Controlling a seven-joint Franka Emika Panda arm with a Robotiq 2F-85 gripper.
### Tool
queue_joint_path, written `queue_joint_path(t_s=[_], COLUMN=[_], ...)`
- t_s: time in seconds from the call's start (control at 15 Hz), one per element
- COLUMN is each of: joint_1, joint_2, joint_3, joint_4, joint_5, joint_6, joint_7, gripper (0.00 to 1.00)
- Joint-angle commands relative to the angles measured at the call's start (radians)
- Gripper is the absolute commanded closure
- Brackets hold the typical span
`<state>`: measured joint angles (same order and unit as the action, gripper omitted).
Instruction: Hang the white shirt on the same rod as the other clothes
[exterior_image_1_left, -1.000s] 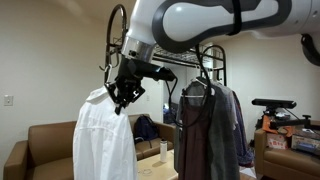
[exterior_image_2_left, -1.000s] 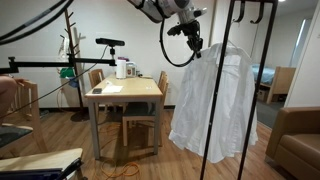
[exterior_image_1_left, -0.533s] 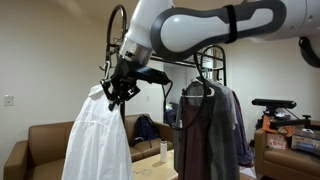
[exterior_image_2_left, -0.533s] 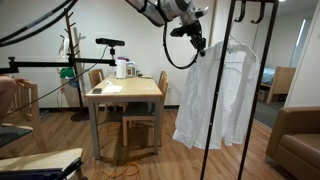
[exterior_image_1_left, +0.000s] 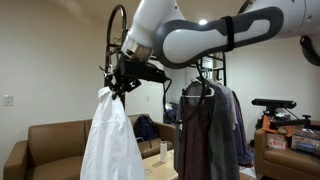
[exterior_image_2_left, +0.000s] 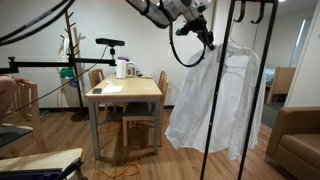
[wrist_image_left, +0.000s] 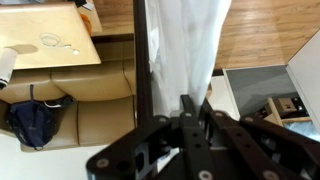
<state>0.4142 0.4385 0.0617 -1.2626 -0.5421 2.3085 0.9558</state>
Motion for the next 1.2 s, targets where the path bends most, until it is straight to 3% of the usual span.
queue_joint_path(t_s=[0.0, 0.13, 0.2, 0.27, 0.4, 0.73, 0.93, 1.13], joint_1=[0.03, 0.033, 0.031, 0.026, 0.018, 0.005, 0.009, 0.0], joint_2=[-0.018, -0.019, -0.02, -0.021, -0.023, -0.019, 0.005, 0.028], joint_3=[-0.036, -0.033, -0.026, -0.017, -0.005, 0.028, 0.037, 0.052], joint_4=[-0.01, -0.012, -0.015, -0.019, -0.026, -0.035, 0.034, 0.123], joint_5=[-0.085, -0.089, -0.072, -0.053, -0.023, 0.065, 0.152, 0.236], joint_6=[0.034, 0.02, 0.005, -0.007, -0.033, -0.094, -0.254, -0.443], joint_7=[0.084, 0.088, 0.071, 0.052, 0.033, -0.012, -0.108, -0.231], gripper=[0.9, 0.9, 0.84, 0.65, 0.57, 0.24, 0.05, 0.0])
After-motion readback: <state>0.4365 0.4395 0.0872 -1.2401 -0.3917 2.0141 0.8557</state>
